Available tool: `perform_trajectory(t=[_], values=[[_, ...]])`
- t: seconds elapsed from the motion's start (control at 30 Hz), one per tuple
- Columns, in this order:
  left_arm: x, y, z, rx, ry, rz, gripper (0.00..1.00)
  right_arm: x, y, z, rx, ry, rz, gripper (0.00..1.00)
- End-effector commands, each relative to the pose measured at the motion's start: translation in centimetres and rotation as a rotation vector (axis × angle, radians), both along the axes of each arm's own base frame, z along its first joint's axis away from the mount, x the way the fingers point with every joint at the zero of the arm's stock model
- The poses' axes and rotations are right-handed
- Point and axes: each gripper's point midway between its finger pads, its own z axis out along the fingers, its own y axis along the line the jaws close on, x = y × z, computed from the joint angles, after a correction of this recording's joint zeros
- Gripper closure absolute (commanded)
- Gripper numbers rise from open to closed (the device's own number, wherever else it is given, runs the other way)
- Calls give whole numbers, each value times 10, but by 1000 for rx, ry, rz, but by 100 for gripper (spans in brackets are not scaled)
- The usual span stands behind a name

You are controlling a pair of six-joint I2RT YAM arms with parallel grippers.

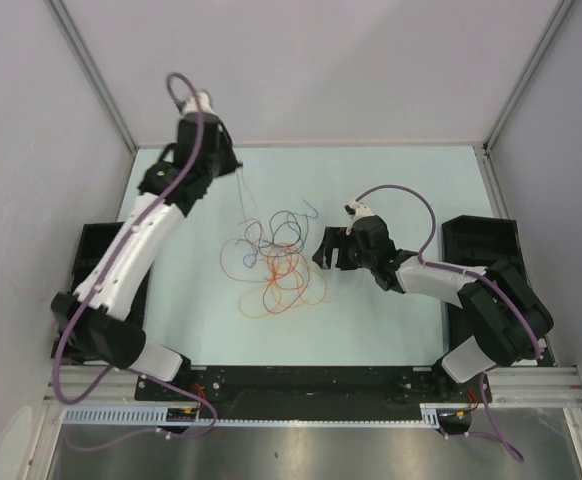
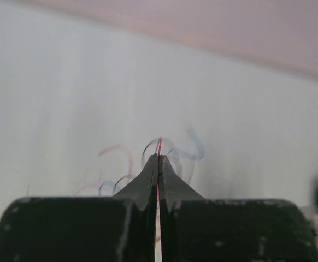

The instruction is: Untangle the cables

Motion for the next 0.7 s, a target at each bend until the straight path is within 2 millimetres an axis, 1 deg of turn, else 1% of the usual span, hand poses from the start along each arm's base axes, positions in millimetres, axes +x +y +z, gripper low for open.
perform_trajectory(t=[0.0, 0.07, 0.1, 0.13, 0.17, 0.2, 0.23, 0.27, 0.3, 0.37, 0.4, 0.43, 0.47, 0.5, 0.53, 0.63, 0.67], values=[[-44, 15, 199, -111, -405, -56, 100, 7, 7, 10, 28, -36, 14, 14], [-60, 11, 243, -164, -505, -115, 100, 7, 6, 9, 27, -35, 9, 14], [-76, 14, 277, -195, -587, -132, 100, 8, 6, 10, 27, -36, 7, 14], [-86, 12, 292, -217, -630, -167, 100, 8, 6, 10, 26, -37, 7, 14], [-92, 12, 309, -239, -687, -177, 99, 8, 6, 9, 26, -35, 10, 14], [-93, 13, 309, -239, -700, -180, 100, 7, 7, 9, 29, -35, 11, 14], [-104, 17, 316, -246, -731, -182, 100, 7, 7, 9, 29, -35, 15, 14], [-103, 19, 316, -243, -743, -172, 100, 7, 7, 9, 28, -34, 15, 14], [-99, 19, 303, -232, -715, -163, 100, 7, 7, 9, 29, -33, 14, 14], [-100, 23, 293, -224, -693, -146, 100, 6, 8, 10, 34, -35, 25, 13], [-96, 20, 278, -216, -661, -150, 100, 5, 9, 9, 33, -33, 30, 13], [-100, 21, 276, -220, -664, -151, 100, 6, 10, 10, 39, -34, 33, 13], [-96, 20, 267, -217, -654, -148, 100, 5, 11, 10, 40, -36, 42, 13], [-96, 22, 267, -216, -661, -139, 100, 4, 12, 10, 41, -35, 47, 13], [-97, 25, 269, -214, -673, -128, 100, 3, 13, 10, 46, -33, 56, 13], [-104, 28, 297, -227, -757, -131, 100, 2, 16, 10, 56, -31, 74, 12], [-107, 28, 320, -248, -820, -139, 100, 2, 16, 11, 55, -36, 74, 12]])
